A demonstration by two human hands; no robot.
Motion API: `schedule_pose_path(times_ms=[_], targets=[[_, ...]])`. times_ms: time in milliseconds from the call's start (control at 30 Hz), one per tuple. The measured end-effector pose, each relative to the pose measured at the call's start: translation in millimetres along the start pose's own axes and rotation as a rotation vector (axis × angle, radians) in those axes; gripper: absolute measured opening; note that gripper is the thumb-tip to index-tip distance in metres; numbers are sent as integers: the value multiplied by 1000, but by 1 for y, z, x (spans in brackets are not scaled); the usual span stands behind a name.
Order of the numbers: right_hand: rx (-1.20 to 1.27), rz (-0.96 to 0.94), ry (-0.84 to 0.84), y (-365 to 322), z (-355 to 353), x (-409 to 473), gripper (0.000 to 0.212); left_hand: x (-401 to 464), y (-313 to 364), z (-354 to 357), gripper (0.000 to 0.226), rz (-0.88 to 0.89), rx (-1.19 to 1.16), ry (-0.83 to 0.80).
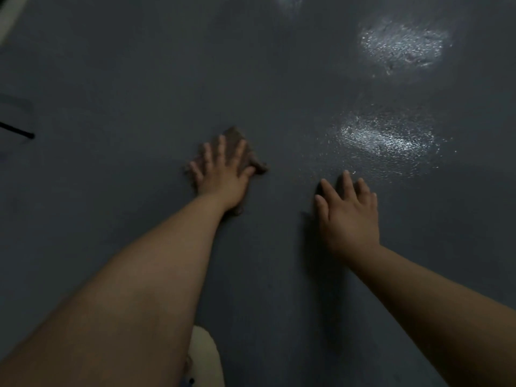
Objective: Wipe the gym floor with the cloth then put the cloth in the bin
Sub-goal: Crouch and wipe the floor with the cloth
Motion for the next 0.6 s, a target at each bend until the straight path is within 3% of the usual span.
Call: schedule_pose_path(times_ms=[67,133,233,367,467,600], targets=[[-9,2,-17,1,2,0,51,-13,-33,5,62,-222,-101,40],[-19,5,-34,2,5,0,53,-42,-32,18,62,-306,-123,77],[-14,26,-26,1,9,-2,54,-68,6,32,61,-137,-21,64],[-15,30,1,-2,10,2,54,-18,27,13,59,76,38,12],[-31,33,13,0,12,2,55,30,26,-11,58,93,22,-38],[-36,35,20,2,16,2,55,67,6,-30,59,-11,-35,-47]])
Point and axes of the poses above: each hand's wrist, its own x-axis towards the middle knuckle, its own z-axis out of the palm, y = z × x, the point moved 9 cm from there along x, towards the middle knuckle, and after that the axes turned 2 degrees about -z, right-handed, at the moved point
